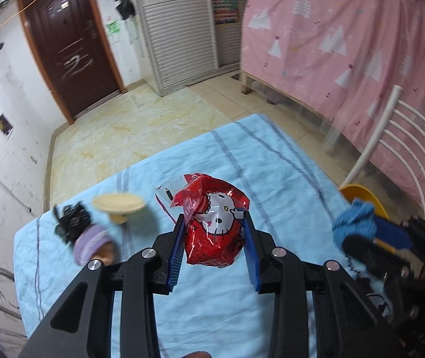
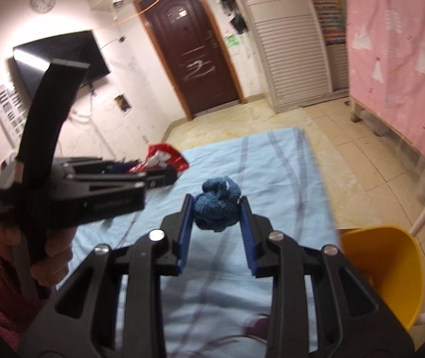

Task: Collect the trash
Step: 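Carry the red wrapper and blue knit ball to the yellow bin and release both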

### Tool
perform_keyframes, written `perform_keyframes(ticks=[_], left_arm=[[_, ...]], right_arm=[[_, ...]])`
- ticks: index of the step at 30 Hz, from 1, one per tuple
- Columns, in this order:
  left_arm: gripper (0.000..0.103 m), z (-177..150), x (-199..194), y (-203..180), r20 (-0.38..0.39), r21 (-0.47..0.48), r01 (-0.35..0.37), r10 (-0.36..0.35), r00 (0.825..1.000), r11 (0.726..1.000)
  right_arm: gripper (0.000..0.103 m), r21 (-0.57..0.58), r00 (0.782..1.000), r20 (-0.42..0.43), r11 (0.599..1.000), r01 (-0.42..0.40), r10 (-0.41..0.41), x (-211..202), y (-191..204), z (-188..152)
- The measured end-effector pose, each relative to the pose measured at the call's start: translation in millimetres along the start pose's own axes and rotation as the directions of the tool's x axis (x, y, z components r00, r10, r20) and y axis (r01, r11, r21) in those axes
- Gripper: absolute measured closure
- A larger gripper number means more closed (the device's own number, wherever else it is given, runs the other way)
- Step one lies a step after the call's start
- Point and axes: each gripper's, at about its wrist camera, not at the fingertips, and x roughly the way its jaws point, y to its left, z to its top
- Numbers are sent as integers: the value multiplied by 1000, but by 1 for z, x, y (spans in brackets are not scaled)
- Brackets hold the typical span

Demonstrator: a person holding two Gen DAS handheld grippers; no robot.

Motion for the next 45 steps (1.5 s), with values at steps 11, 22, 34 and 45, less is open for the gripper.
perform_keyframes(ticks=[11, 22, 34, 45], left_arm=[[75, 16, 6, -94, -14, 151, 70, -69, 998, 986], [75, 13, 18, -161, -62, 241, 142, -131, 989, 960], [71, 5, 36, -226, -160, 287, 241, -201, 966, 927], [63, 5, 49, -230, -182, 244, 259, -218, 959, 935]], right_arm=[[74, 132, 991, 87, 987, 91, -103, -45, -75, 0], [74, 208, 979, 119, 969, 136, -163, -73, -120, -9], [74, 272, 970, 128, 947, 169, -209, -93, -152, -24], [55, 304, 969, 128, 938, 166, -213, -97, -164, -25]])
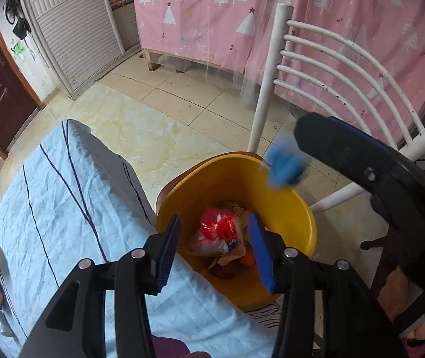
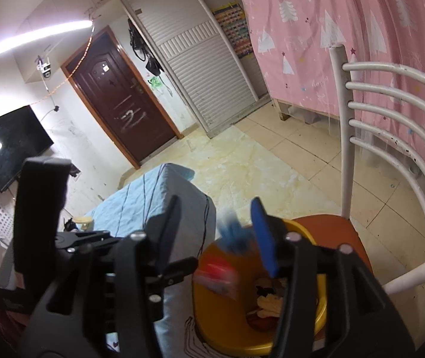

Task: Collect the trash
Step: 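Carry the red wrapper and blue knit ball to the yellow bin and release both, then bring both open tools back over the remaining items on the bedsheet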

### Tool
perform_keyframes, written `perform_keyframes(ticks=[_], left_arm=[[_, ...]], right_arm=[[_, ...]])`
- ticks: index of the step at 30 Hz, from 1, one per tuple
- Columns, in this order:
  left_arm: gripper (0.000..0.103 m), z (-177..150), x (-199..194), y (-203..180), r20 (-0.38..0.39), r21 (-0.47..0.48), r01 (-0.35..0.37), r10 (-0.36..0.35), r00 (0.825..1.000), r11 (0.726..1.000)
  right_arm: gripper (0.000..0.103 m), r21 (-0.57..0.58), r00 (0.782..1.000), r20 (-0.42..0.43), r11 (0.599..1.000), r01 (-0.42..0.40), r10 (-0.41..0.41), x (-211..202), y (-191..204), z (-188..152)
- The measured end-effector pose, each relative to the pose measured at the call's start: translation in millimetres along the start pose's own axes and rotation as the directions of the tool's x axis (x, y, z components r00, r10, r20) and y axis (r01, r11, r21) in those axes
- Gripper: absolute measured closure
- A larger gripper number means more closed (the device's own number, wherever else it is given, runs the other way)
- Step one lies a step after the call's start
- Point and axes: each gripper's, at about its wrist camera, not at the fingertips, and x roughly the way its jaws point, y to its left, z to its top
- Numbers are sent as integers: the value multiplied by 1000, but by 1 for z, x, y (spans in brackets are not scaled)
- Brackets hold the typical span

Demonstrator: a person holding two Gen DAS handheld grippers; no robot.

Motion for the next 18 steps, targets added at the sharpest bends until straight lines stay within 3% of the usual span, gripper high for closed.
perform_keyframes(ticks=[9, 18], left_arm=[[62, -9, -12, 22, 15, -42, -9, 9, 1000, 999], [62, -25, -46, 62, 71, -109, -8, 16, 997, 994]], right_arm=[[55, -14, 1000, -14, 1000, -3, 3, 4, 11, -3], [55, -73, 999, -49, 997, -22, 18, 19, 50, -7]])
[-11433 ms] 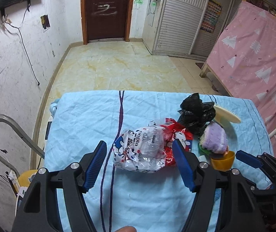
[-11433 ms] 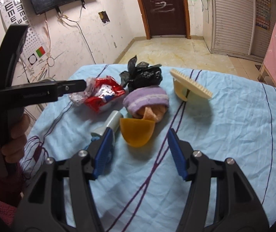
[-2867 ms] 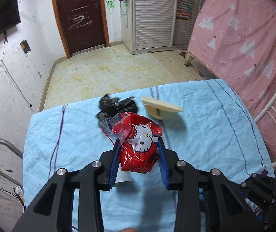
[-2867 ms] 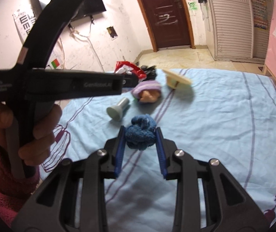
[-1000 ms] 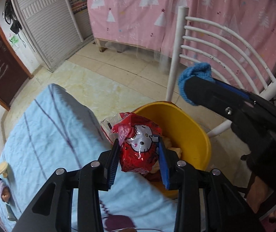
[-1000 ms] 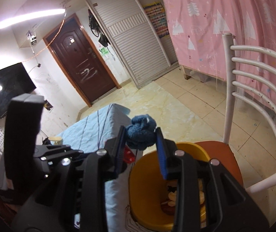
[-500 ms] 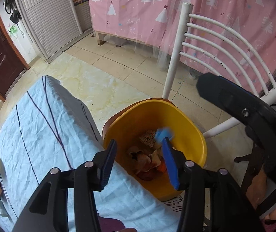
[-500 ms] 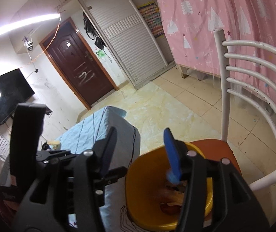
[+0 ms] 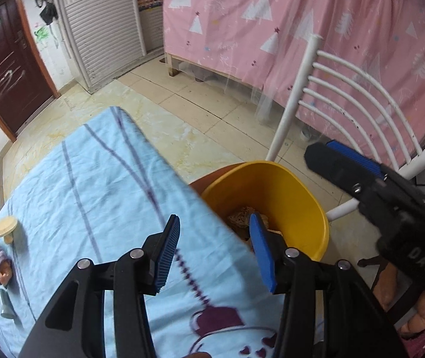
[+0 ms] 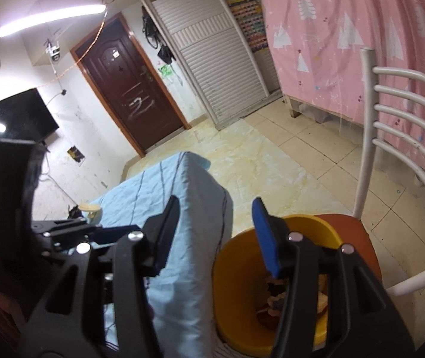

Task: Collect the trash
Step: 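Bring both open tools back over the remaining items on the bedsheet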

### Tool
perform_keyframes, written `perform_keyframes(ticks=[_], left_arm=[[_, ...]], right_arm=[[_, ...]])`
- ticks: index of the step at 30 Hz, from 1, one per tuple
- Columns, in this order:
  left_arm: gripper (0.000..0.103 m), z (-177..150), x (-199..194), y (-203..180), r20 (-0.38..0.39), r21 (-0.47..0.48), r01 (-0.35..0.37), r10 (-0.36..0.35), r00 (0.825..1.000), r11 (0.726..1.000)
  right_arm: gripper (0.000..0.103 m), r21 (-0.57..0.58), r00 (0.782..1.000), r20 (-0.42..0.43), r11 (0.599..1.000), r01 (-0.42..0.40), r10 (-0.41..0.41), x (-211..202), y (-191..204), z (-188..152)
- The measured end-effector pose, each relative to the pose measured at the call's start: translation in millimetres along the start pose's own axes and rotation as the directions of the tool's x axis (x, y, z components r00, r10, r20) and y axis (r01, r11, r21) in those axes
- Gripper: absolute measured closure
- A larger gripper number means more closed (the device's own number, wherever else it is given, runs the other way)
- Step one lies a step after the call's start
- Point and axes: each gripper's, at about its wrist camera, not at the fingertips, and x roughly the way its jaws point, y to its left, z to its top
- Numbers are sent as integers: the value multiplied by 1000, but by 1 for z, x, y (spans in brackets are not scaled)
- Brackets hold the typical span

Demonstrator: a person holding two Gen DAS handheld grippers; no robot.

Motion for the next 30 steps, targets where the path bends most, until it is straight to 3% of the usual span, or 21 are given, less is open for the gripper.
perform_keyframes(ticks=[5, 17, 30], left_arm=[[62, -10, -20, 26, 39, -38, -29, 30, 999, 999], [62, -36, -45, 105, 73, -159, -58, 70, 995, 986], [62, -75, -64, 195, 69, -303, -133, 161, 984, 944]], right_arm=[[45, -36, 1000, -19, 999, -21, 21, 12, 26, 0], [45, -140, 994, -89, 987, -73, 61, 47, 94, -5], [40, -247, 975, -189, 956, -159, 113, 92, 175, -20]])
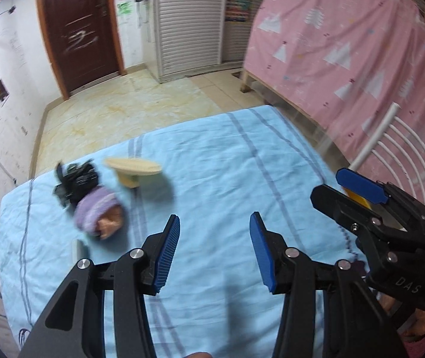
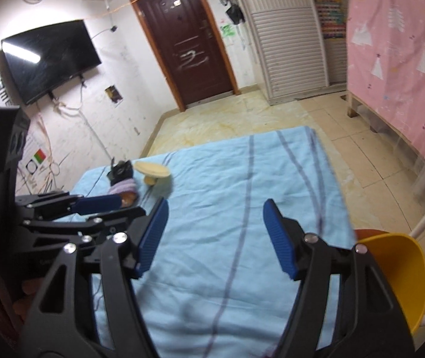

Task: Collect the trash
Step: 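Bring both open tools back over the remaining items on the bedsheet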

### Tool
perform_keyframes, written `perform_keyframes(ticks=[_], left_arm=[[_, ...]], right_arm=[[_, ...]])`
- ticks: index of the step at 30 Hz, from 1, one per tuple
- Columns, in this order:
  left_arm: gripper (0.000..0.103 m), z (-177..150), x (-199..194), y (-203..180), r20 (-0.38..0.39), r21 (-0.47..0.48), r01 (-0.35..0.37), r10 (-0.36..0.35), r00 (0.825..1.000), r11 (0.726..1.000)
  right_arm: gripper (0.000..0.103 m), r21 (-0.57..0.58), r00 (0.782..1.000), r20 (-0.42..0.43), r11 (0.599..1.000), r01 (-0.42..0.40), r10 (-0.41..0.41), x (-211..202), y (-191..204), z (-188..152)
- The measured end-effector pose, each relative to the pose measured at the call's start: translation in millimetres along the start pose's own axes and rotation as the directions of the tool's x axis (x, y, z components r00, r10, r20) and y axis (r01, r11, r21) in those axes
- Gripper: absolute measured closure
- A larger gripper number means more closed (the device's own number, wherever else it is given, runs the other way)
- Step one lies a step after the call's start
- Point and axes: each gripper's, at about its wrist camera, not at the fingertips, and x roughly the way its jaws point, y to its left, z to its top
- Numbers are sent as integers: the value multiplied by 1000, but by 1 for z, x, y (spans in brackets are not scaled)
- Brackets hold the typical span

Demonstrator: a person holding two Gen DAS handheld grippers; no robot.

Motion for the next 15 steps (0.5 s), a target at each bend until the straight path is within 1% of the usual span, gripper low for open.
perform_keyframes(ticks=[6, 11, 15], left_arm=[[62, -10, -2, 46, -9, -66, -61, 60, 998, 996], [62, -20, -4, 79, -20, -124, -88, 87, 996, 988], [62, -25, -3, 99, -28, -150, -101, 97, 995, 984]], right_arm=[[39, -49, 999, -39, 998, -28, 26, 21, 29, 2], [39, -81, 997, -67, 995, -52, 46, 37, 53, 2], [39, -107, 994, -92, 992, -67, 57, 49, 69, 0]])
